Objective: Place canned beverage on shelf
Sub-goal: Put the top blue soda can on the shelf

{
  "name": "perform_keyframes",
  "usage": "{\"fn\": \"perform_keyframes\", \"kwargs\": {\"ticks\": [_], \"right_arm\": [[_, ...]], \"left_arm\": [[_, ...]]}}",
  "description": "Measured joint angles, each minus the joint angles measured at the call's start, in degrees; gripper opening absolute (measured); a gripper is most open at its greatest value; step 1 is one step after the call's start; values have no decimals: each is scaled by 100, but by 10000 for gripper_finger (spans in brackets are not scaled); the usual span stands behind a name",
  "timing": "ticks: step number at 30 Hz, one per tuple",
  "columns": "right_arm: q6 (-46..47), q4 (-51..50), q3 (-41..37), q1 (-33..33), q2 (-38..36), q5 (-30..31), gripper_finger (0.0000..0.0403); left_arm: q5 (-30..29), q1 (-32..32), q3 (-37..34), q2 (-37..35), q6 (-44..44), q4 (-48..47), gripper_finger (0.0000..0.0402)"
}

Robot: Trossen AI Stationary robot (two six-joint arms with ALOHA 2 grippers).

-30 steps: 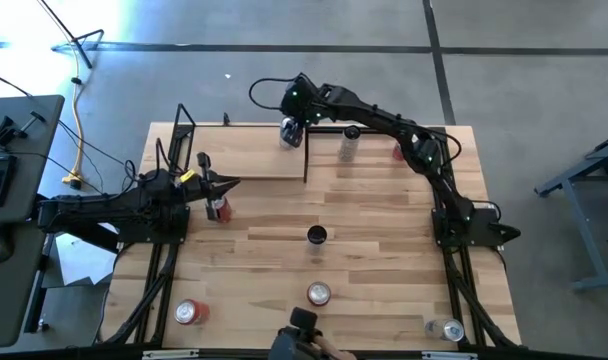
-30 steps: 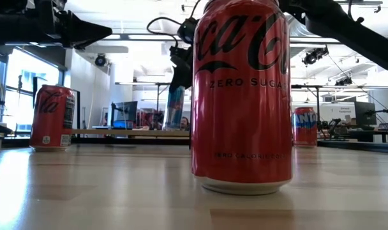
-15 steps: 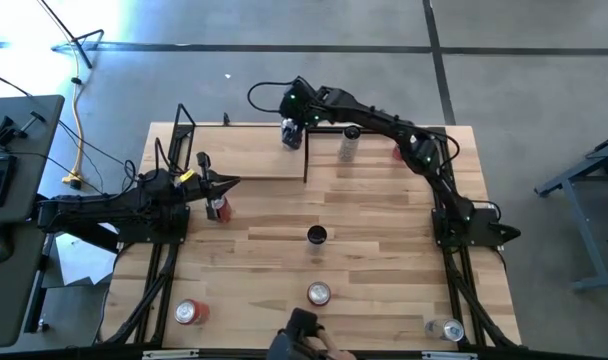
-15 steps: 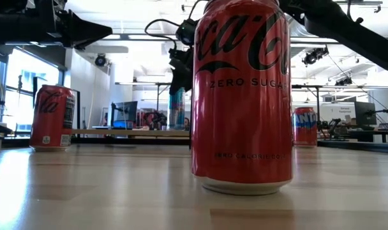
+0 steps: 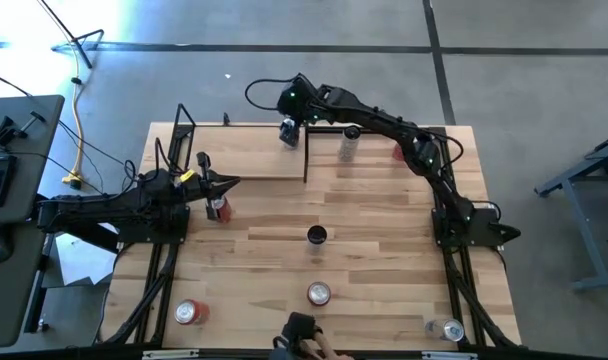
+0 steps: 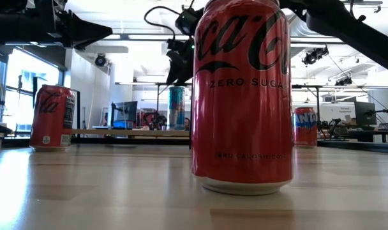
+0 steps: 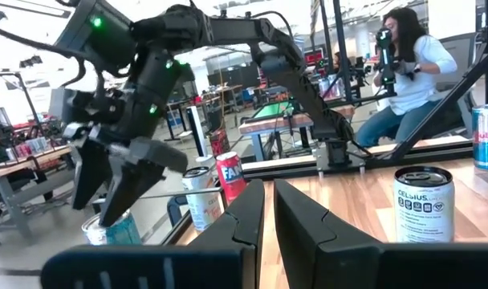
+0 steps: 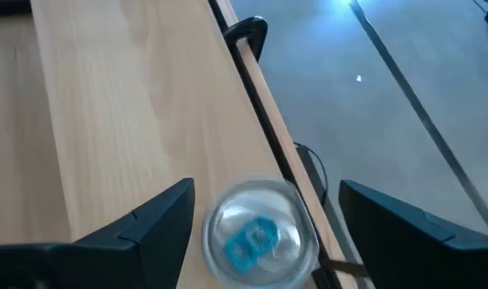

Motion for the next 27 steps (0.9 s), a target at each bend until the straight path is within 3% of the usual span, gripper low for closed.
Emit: {"fn": "perform_keyframes", "kwargs": {"ticks": [4, 7, 12, 18, 27], "right_arm": [[-294, -322, 12, 177, -185, 355, 280], [-471, -613, 12, 378, -233, 589, 245], [-556, -907, -10, 604, -256, 616, 145], [-458, -541, -395, 535, -228, 792, 15], [-73, 54, -882, 361, -219, 871, 20]], "left_arm": [[-9, 0, 0, 0, 5, 2, 21], [-15, 0, 0, 0, 5, 2, 21], [-20, 0, 0, 0, 5, 16, 21], [-20, 0, 0, 0, 3, 19, 21], [-20, 0, -2, 0, 3, 30, 21]]}}
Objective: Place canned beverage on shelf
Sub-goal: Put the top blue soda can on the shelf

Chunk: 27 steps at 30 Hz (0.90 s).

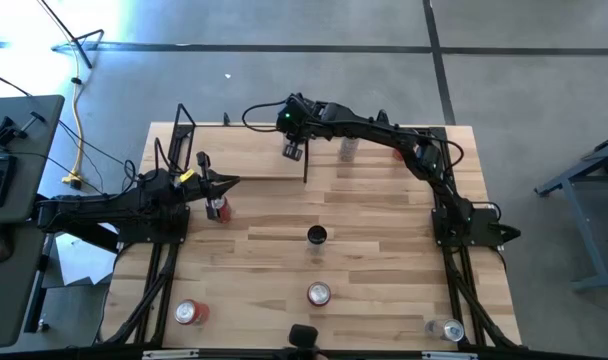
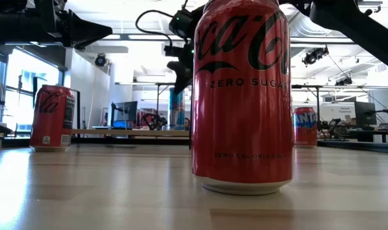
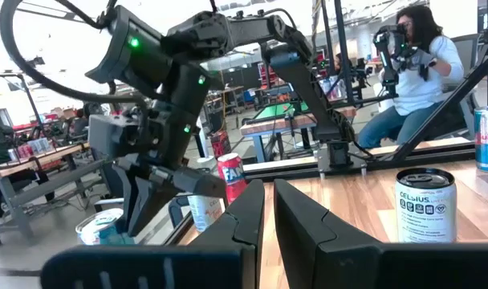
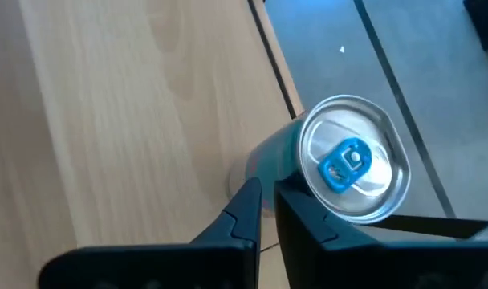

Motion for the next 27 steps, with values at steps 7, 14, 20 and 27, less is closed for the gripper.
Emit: {"fn": "perform_keyframes", "kwargs": {"ticks": [7, 14, 20, 27], "right_arm": [[-28, 398, -130, 3, 9, -150, 3], [-17, -307, 560, 29, -2, 145, 0], [-186, -416, 860, 21, -88, 172, 0], [-67, -930, 760, -316, -155, -106, 0]], "left_arm": [[0, -2, 0, 0, 0, 4, 21], [-2, -2, 0, 0, 0, 4, 21], [-2, -2, 0, 0, 0, -13, 21], [0, -2, 0, -1, 0, -25, 21]]}}
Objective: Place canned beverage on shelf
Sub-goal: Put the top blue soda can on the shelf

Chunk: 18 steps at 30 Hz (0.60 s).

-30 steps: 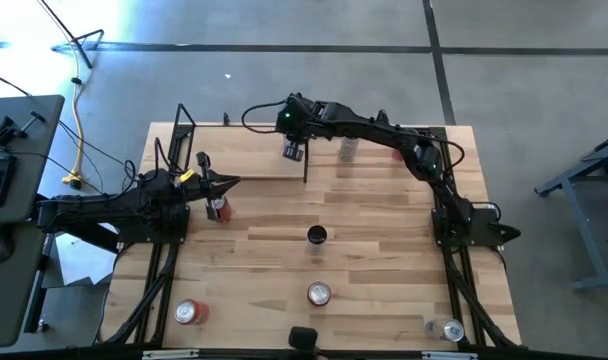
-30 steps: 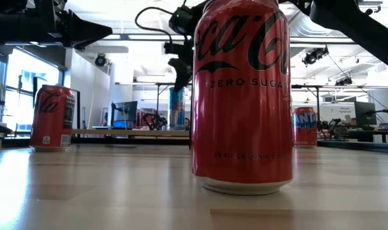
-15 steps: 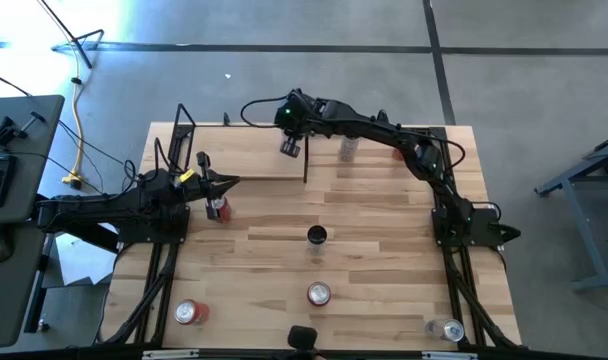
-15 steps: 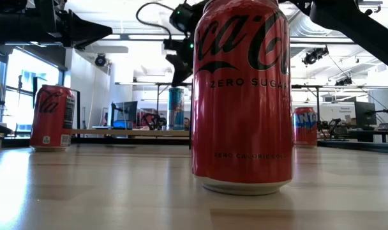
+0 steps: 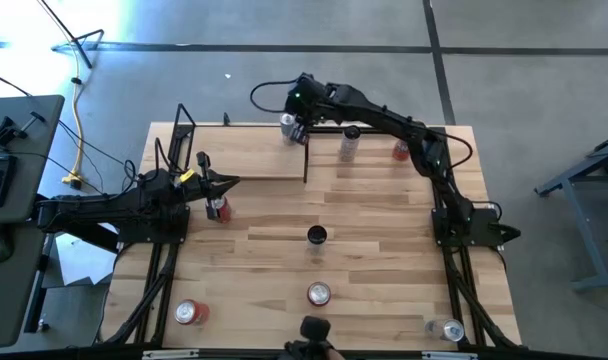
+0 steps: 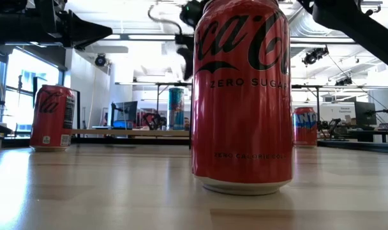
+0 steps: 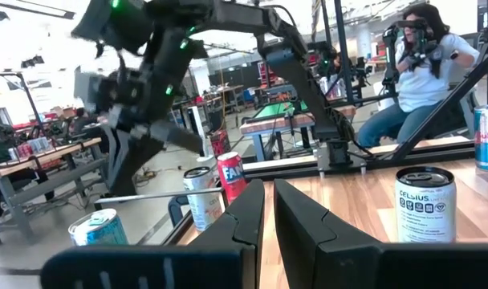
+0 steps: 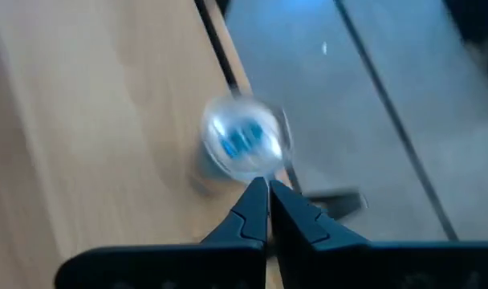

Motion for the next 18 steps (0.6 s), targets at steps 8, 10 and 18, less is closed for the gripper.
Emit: {"fn": "perform_keyframes", "kwargs": {"ticks": [8, 10, 18], "right_arm": [[-5, 139, -224, -87, 24, -271, 0], [-7, 245, -224, -100, 24, -410, 0], [-3, 180, -224, -107, 24, -645, 0]], "left_arm": [[-11, 0, 0, 1, 0, -1, 21], [-16, 1, 0, 1, -1, -1, 21], [-24, 1, 0, 1, -2, -1, 21]]}}
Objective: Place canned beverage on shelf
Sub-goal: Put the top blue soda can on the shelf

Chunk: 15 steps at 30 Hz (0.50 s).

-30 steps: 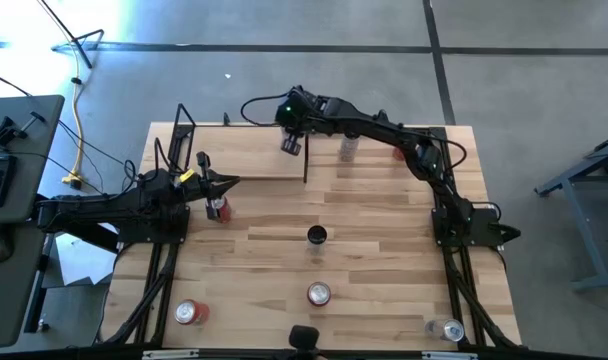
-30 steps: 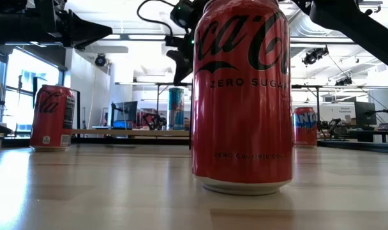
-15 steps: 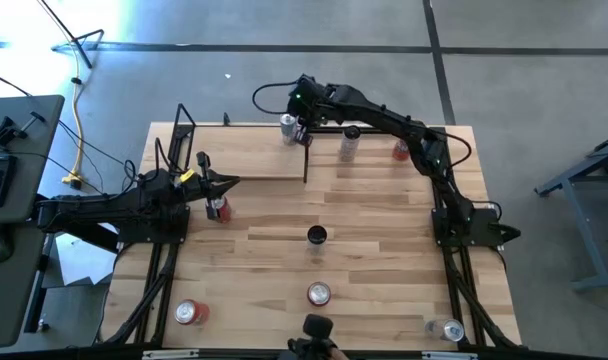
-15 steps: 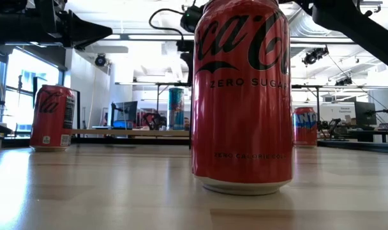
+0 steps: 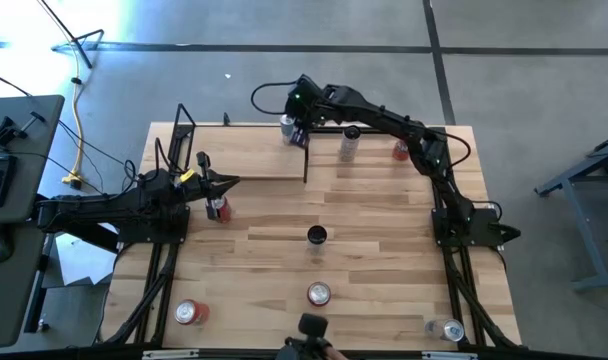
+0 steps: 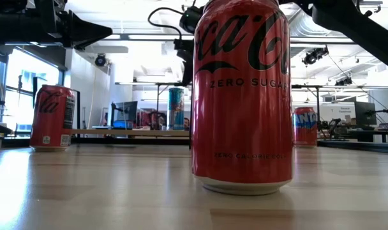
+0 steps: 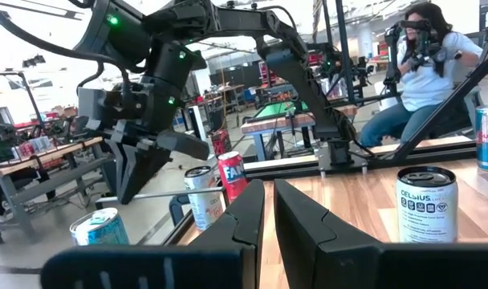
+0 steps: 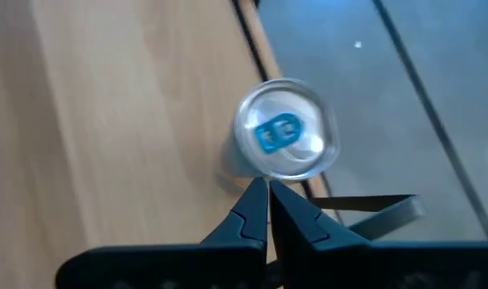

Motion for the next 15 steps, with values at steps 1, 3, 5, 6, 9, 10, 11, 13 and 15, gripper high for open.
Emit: {"fn": "perform_keyframes", "kwargs": {"ticks": [1, 3, 5, 6, 9, 10, 11, 13, 15], "right_arm": [[0, -8, 0, 2, 0, -46, 0], [4, -11, 0, 2, 2, -56, 0], [10, -40, 0, -2, 1, -56, 0], [40, -60, 0, -2, 1, -56, 0], [46, -45, 2, -2, 37, -56, 0], [48, -69, 2, -2, 57, -56, 0], [49, -85, 2, -2, 107, -54, 0], [65, -85, 1, -2, 169, -60, 0], [91, -47, 0, -2, 260, -56, 0]], "left_arm": [[0, -1, 0, -1, 0, 0, 21], [1, -1, 0, -1, -1, 0, 21], [0, -1, 0, -2, -7, 0, 21], [0, -1, 0, 0, -4, 0, 21], [-88, -1, 0, -1, -5, 0, 21], [-131, -1, 0, -1, -4, -1, 21], [-170, -1, 0, -1, -6, -3, 21], [-181, 1, 0, -2, -4, -18, 21], [-177, 1, 0, 0, -23, -28, 21]]}}
